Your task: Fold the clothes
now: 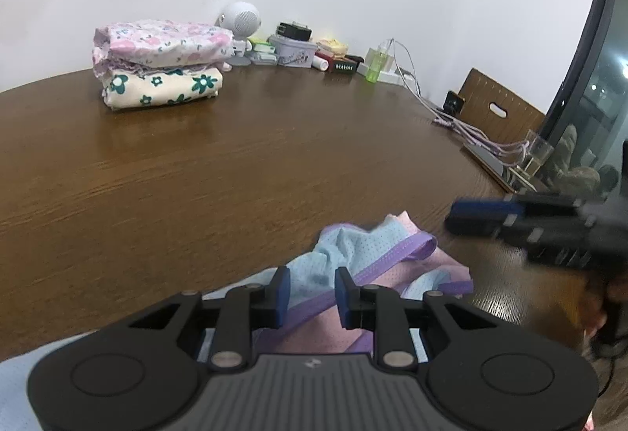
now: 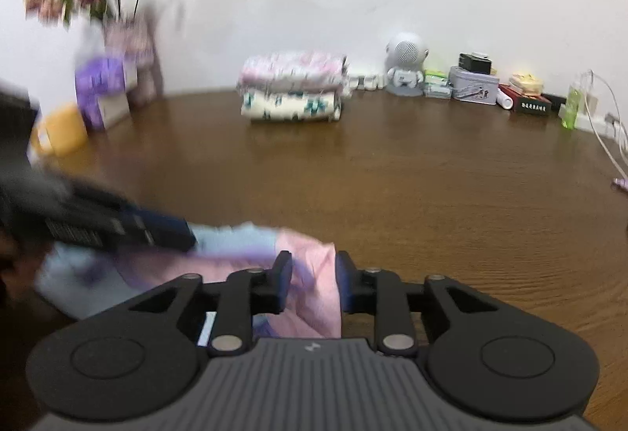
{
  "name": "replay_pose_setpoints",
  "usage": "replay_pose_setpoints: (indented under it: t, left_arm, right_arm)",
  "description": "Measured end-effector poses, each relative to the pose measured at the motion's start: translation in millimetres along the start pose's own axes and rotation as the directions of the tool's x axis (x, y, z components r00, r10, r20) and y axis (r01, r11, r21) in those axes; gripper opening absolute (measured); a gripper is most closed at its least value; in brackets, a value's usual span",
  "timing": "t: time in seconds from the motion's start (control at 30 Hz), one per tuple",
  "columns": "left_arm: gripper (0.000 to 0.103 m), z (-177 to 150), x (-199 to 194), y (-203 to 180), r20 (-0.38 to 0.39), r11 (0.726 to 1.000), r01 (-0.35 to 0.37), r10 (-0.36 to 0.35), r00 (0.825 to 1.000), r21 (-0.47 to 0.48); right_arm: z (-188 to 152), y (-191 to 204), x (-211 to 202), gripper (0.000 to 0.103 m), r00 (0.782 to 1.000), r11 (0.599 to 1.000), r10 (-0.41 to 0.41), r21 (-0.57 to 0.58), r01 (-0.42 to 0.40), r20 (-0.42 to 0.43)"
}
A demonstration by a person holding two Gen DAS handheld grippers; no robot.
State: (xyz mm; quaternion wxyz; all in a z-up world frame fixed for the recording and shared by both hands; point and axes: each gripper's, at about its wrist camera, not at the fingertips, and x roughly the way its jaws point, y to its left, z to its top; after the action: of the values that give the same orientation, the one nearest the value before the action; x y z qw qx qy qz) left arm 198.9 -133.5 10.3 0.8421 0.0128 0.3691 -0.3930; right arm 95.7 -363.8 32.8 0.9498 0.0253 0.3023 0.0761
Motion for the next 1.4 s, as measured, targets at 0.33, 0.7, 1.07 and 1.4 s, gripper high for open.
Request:
replay_pose_setpoints:
  t: [0.33,0.7,1.07,1.4]
  left_arm:
    - [0.022,-5.6,3.5,-10.9,0.0,0.998,-0.001,0.001,1.0,0.059]
    - [0.027,-6.0,-8.0,-14.6,0.029,0.998,0.006,-0.008,1.0,0.069]
    - [0.028,-16.1,-31.9,2.1,0.044,0.993,-0.114,0.113,0.993,0.02]
    - [0.026,-18.1,-38.4,3.0,0.075,0.996,-0.082,0.083,0.994,-0.021]
  right_arm:
    - [6.8,26.6,38.0,0.02,1.0,0.996,0.0,-0.094,-0.002,-0.02]
    - [-2.6,4.0,47.3,0.003,0.998,0.999,-0.049,0.019,0.05,-0.036]
    - [0.2,4.1,52.4,0.024,0.998,0.995,0.03,0.102,-0.024,-0.057]
    - [-4.4,-0.7,50.5,0.003,0.998,0.99,0.022,0.143,-0.013,-0.064]
